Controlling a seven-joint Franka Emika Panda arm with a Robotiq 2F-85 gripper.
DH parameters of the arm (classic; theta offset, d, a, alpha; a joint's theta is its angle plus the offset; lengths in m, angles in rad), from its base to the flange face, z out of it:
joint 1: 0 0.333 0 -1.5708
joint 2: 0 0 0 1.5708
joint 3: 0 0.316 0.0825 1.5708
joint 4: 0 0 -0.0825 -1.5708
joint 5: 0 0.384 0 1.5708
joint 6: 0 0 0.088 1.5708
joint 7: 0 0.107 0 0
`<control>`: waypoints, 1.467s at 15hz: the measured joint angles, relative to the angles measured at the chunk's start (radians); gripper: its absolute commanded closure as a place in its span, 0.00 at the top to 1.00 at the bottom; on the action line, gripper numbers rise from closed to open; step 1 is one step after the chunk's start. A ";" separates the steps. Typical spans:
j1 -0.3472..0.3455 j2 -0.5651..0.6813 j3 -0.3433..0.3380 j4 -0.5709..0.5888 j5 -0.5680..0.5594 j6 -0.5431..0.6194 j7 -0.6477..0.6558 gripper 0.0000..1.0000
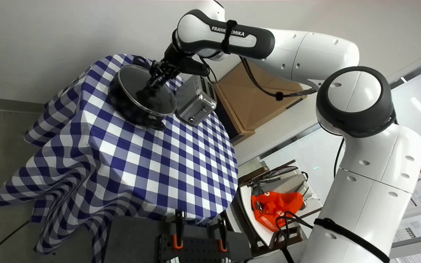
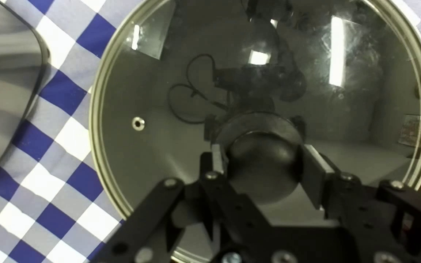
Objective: Pick up the lid from the table and put it on the pot.
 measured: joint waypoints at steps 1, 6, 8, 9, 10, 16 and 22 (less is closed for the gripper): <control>0.000 0.005 -0.002 0.005 0.000 -0.002 0.000 0.27; 0.002 0.016 -0.003 0.022 0.000 -0.011 0.014 0.27; 0.002 0.021 -0.003 0.027 0.001 -0.009 0.015 0.27; 0.002 0.021 -0.003 0.027 0.003 -0.007 0.015 0.27; 0.002 0.022 -0.003 0.027 0.005 -0.003 0.017 0.27; 0.000 0.024 -0.006 0.028 0.014 0.027 0.061 1.00; 0.000 -0.003 -0.011 0.033 0.030 0.048 0.135 1.00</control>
